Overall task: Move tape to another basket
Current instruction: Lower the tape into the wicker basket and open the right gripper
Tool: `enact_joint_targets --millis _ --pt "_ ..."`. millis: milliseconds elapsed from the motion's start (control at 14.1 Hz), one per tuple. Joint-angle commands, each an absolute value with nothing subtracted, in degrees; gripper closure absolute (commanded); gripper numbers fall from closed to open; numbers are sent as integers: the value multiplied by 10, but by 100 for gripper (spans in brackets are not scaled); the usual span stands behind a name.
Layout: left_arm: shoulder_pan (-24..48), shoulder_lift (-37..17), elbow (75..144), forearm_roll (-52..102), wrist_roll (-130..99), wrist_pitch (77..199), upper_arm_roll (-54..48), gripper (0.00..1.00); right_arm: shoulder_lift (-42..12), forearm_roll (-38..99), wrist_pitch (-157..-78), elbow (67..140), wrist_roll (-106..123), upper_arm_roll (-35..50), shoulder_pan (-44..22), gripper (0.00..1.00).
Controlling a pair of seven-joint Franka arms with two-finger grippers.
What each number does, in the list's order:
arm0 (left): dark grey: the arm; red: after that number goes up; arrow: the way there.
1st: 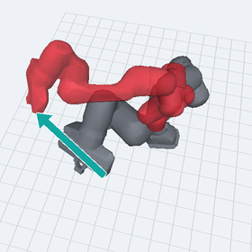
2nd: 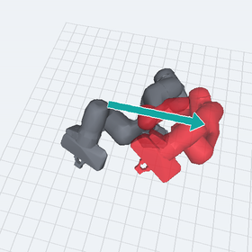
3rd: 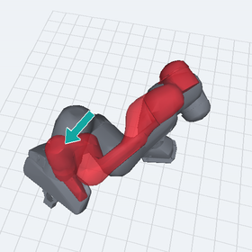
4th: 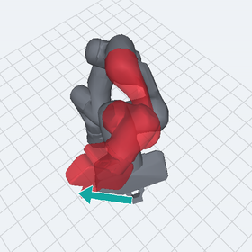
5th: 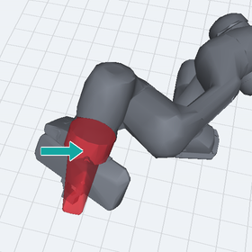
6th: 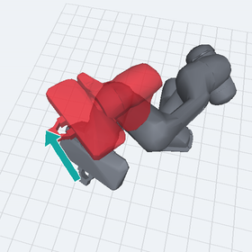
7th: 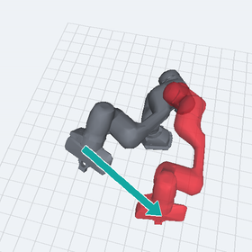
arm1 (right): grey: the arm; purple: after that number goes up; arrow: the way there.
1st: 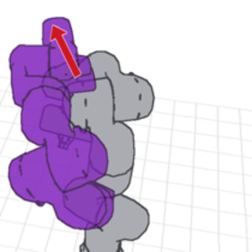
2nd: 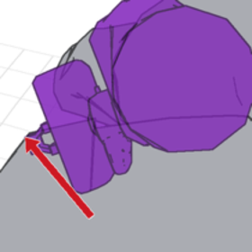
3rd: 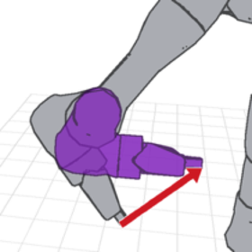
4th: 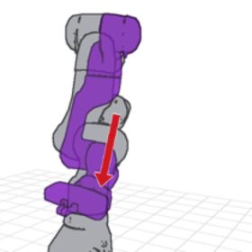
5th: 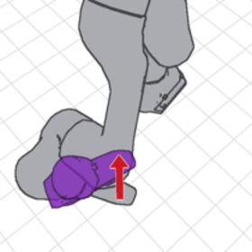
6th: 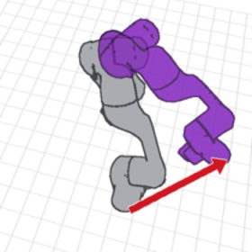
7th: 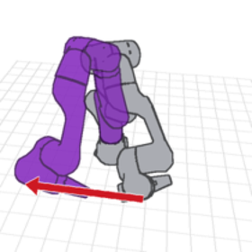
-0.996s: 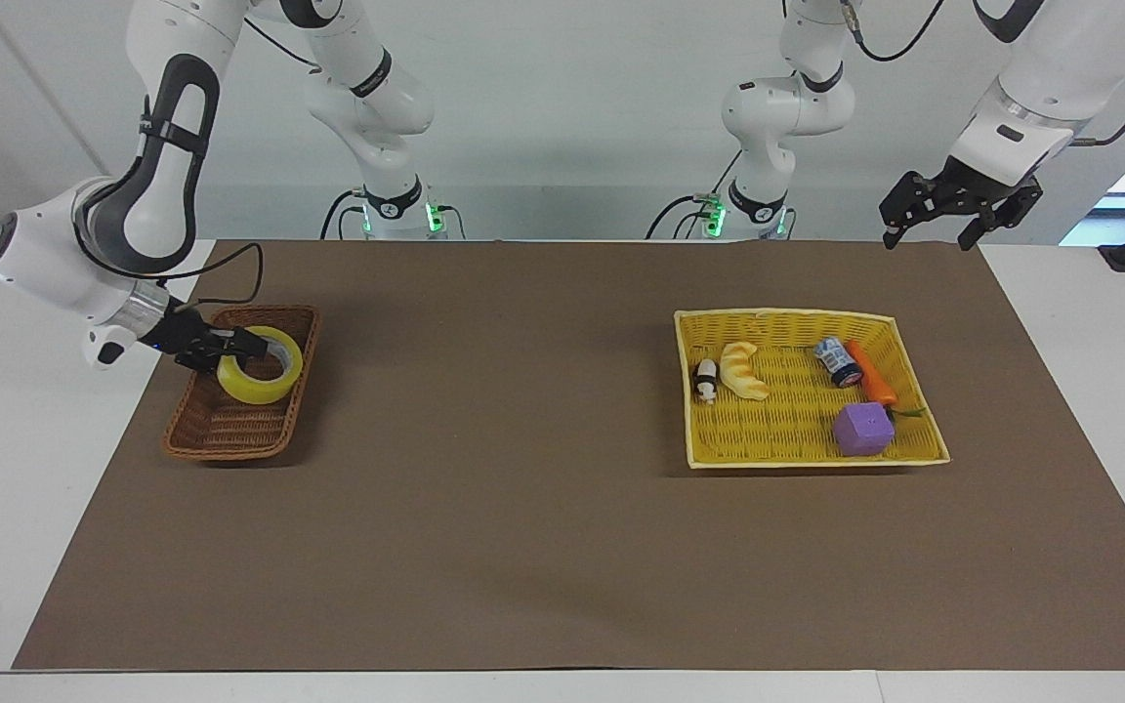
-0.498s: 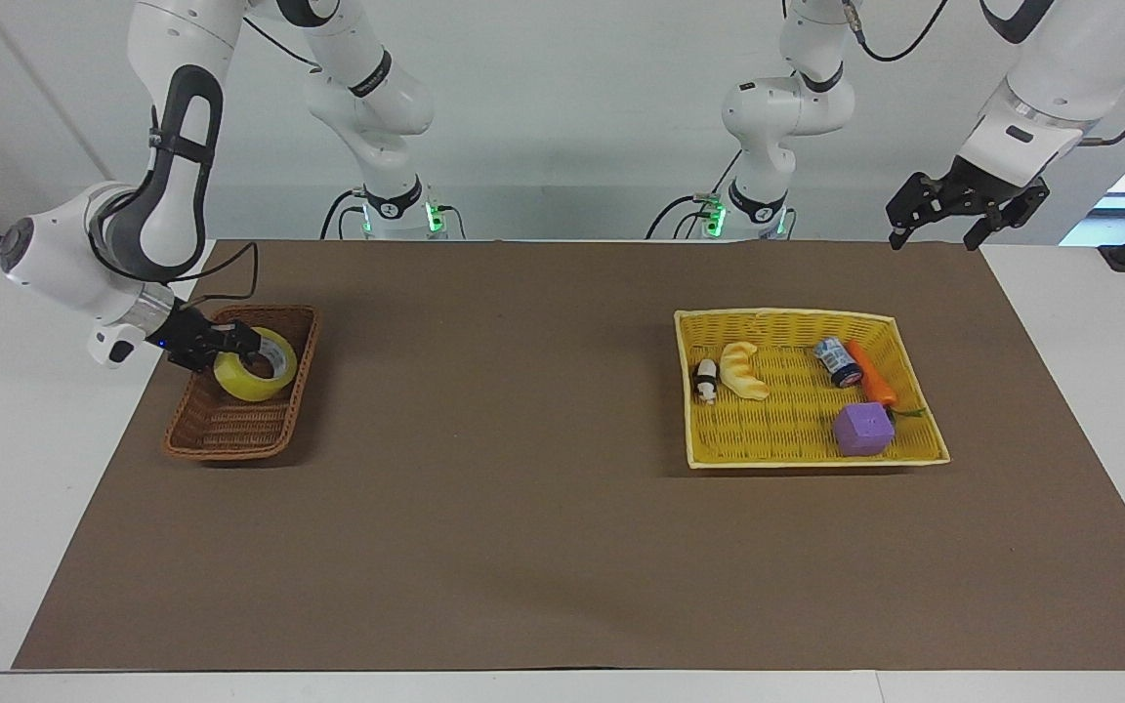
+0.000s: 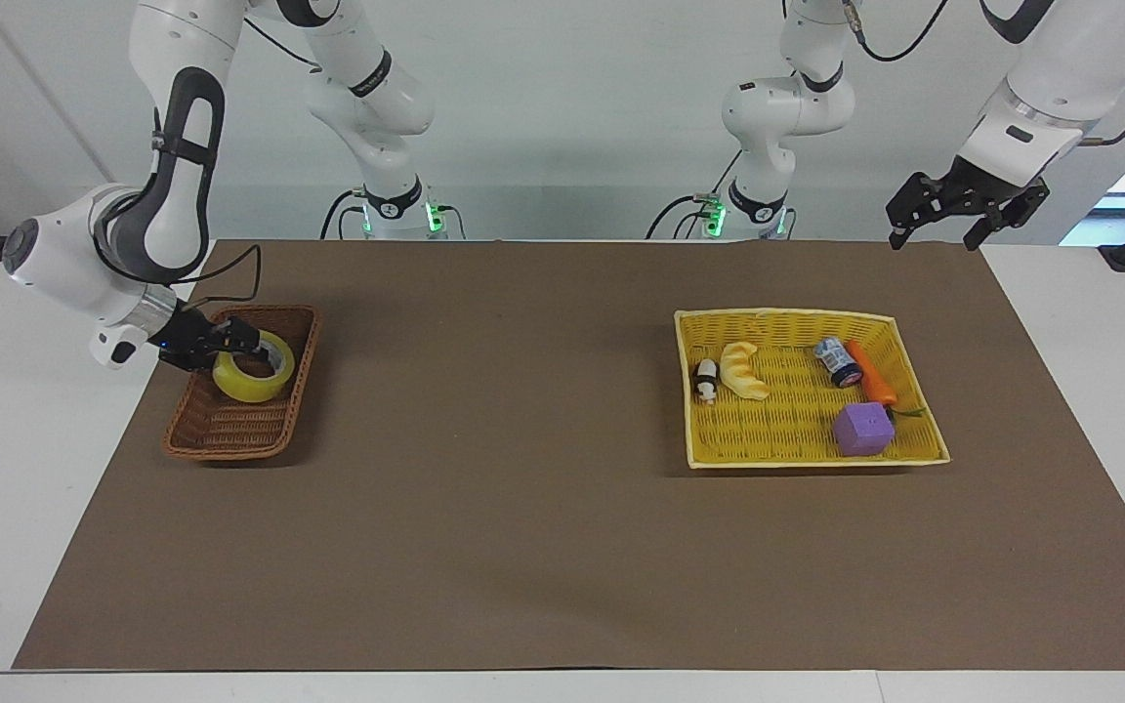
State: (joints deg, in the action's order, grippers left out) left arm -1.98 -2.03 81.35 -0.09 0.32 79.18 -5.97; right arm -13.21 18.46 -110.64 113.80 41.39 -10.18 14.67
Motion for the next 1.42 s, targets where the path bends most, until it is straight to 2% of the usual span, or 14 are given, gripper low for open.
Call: enact_joint_targets --millis 0,356,1068,1210,1352 --pt "-27 -9 829 2 7 802 -63 0 -128 183 -1106 1113 417 -94 147 0" --pt "-27 -9 829 2 7 803 -63 0 -119 172 -1103 1059 354 -89 111 0" --pt "-27 -9 829 2 7 802 -63 0 -42 57 -1059 1054 -13 -90 -55 0" --pt "-27 -9 829 2 7 803 -63 0 -21 48 -1033 1034 -46 -91 -62 0" --pt "-27 -9 829 2 7 803 -63 0 -18 37 -966 975 -72 -92 -62 0"
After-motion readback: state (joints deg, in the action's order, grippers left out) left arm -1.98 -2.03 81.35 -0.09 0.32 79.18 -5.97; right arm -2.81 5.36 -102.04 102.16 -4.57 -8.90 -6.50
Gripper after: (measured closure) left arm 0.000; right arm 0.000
